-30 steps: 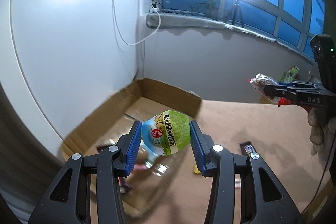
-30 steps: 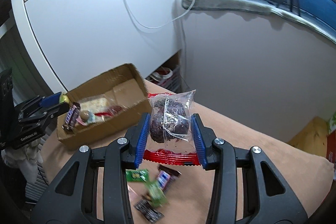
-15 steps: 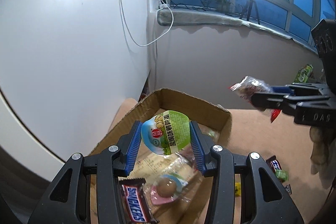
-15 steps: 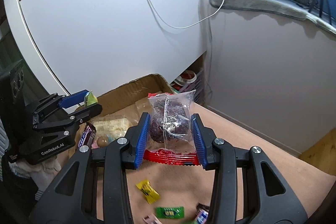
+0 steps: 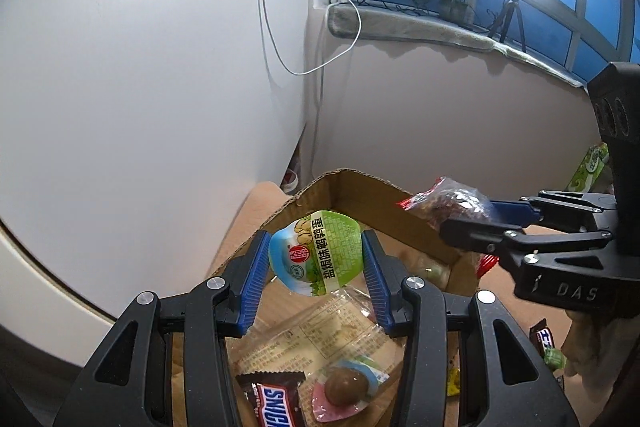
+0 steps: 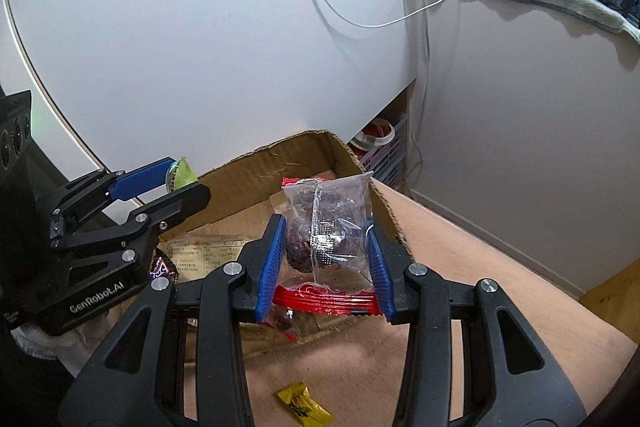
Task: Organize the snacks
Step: 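Carry both snacks into the box and open both grippers, then withdraw both tools from the box back over the scattered snacks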
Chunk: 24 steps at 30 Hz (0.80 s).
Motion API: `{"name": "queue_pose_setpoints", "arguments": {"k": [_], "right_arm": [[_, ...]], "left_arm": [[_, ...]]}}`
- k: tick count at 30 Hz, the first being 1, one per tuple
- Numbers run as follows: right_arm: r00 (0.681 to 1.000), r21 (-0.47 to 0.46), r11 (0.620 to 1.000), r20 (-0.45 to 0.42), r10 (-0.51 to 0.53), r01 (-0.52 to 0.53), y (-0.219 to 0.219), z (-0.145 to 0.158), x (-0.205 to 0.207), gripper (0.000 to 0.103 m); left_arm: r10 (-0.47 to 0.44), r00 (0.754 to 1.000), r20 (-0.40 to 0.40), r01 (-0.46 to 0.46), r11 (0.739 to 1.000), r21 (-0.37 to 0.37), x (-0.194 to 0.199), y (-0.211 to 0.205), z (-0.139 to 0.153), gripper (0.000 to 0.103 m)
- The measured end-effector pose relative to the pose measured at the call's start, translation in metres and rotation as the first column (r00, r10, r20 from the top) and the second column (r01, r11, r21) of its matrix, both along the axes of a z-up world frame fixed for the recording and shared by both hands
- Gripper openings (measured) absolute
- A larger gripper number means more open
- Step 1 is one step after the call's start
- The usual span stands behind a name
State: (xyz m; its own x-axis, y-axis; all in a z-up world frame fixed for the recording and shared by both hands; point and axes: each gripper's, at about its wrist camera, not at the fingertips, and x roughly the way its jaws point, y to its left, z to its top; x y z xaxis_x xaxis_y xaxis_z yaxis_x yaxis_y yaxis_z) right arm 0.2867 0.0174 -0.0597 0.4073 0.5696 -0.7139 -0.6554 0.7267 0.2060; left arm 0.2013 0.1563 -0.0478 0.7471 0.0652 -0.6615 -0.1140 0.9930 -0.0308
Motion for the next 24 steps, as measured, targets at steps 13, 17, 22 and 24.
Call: {"name": "queue_pose_setpoints", "arguments": {"k": [13,17,22,24], "right_arm": [[0.999,-0.007,1.000,-0.041,0.002,-0.002,0.009,-0.010,0.005,0.060],[1.000,-0.004,1.000,-0.010,-0.010,0.010,0.006,-0.003,0.001,0.077],[1.000,-0.005,1.000,0.006,-0.023,0.023,-0.004,0.007,-0.005,0.077],[0.999,0.002,0.999,0.012,-0.032,0.032,-0.011,0.012,-0.009,0.077]], "left_arm": [[0.030,1.000,-0.002,-0.030,1.000,0.005,0.002,-0.001,0.000,0.053],[0.029,1.000,0.000,-0.029,0.999,0.027,0.000,-0.003,0.001,0.054],[0.031,0.999,0.022,-0.031,0.999,0.027,-0.006,-0.005,0.008,0.054],[0.031,0.999,0.032,-0.032,0.999,0.031,-0.011,-0.006,0.012,0.054]]}}
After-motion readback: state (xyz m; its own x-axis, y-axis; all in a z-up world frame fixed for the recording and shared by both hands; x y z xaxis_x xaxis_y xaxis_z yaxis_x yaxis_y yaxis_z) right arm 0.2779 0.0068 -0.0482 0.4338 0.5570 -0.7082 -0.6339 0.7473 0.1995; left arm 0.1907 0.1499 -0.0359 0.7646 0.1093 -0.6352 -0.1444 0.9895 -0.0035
